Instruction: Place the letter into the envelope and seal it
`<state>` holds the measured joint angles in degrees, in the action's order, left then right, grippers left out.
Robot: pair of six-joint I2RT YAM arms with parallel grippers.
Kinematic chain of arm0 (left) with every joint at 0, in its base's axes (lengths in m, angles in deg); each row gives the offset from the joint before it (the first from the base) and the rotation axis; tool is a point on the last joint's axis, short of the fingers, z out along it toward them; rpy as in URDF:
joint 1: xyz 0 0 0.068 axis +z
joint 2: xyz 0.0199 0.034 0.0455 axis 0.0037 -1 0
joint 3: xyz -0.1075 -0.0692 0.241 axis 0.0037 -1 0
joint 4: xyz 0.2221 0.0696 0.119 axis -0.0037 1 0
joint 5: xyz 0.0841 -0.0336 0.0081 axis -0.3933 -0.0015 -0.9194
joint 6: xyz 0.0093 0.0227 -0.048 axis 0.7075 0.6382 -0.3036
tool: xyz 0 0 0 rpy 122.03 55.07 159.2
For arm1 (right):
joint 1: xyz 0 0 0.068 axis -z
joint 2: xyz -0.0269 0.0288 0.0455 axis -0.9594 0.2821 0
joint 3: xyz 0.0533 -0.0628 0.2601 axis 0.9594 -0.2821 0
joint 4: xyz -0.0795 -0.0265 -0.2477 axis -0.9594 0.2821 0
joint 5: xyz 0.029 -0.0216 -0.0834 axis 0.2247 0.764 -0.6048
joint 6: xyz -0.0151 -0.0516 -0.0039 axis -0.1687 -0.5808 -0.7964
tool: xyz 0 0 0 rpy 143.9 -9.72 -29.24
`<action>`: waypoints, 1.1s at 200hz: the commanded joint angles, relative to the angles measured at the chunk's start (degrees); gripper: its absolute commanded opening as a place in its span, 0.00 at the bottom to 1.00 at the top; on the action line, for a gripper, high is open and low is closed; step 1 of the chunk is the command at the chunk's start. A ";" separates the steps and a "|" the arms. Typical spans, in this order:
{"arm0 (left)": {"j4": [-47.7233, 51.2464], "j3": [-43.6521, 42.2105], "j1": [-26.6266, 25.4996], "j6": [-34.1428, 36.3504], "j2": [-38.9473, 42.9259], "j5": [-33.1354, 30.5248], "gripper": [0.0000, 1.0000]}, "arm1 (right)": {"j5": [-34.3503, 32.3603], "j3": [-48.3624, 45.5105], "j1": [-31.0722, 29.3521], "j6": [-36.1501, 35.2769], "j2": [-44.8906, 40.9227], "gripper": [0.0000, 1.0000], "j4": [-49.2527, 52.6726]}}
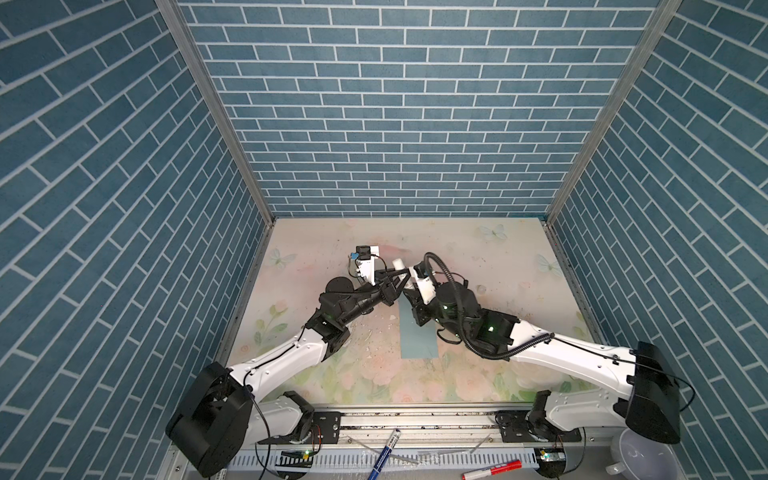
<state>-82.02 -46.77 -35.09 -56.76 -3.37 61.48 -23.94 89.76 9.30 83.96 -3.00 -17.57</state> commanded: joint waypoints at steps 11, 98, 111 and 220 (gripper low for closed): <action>1.20 -0.96 -0.64 1.13 -0.50 1.81 0.00 | -35.37 6.93 -2.98 -13.66 8.00 0.00 -2.11; 1.73 -0.17 -0.55 0.48 0.51 3.22 0.00 | 11.14 -3.86 7.11 2.09 -6.95 0.55 -1.08; 1.16 0.10 -0.47 -0.27 0.49 4.02 0.00 | 23.96 -6.84 11.43 5.66 -9.80 0.62 -2.83; -2.51 1.54 -0.46 -4.60 -0.38 9.13 0.00 | 61.08 -14.95 23.09 16.58 -10.29 0.68 -19.43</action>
<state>-82.18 -46.37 -35.72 -60.52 -3.52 68.76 30.29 75.92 31.48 96.72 -14.35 -30.23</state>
